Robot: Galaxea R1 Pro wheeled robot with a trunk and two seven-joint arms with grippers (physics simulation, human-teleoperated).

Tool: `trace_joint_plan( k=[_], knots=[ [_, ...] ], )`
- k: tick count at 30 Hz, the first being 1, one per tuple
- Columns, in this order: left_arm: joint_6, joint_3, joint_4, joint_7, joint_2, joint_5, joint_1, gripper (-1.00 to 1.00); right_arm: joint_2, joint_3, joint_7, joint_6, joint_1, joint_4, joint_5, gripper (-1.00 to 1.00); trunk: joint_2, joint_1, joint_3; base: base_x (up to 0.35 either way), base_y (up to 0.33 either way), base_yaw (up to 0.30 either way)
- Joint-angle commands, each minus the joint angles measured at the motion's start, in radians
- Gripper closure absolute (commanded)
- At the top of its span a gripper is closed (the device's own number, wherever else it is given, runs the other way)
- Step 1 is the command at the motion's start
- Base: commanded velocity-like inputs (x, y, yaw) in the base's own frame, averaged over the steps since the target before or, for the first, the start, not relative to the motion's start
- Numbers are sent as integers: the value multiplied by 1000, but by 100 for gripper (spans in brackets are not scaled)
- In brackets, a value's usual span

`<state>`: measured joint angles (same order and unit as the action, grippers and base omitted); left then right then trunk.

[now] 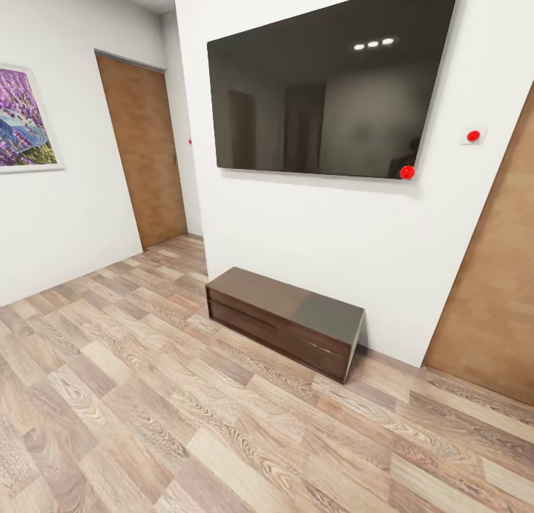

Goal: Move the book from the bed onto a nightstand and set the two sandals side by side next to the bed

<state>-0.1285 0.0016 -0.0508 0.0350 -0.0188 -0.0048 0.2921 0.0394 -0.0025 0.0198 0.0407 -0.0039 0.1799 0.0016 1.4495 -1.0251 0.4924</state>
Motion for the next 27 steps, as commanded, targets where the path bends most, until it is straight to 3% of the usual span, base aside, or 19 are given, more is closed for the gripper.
trace_joint_plan(
  k=[1,18,27],
  knots=[
    [-5,0,-2,2,0,0,0,-100,4,0,7,3,-2,5,0,-100,0,0,1,0,0,0],
    [23,-1,-42,6,0,0,3,-100,79,-2,49,4,-60,40,-4,-100,0,0,1,0,0,0],
    [24,-1,-70,6,1,0,14,-100,97,-3,51,5,-93,65,-5,-100,0,0,1,0,0,0]
  ],
)
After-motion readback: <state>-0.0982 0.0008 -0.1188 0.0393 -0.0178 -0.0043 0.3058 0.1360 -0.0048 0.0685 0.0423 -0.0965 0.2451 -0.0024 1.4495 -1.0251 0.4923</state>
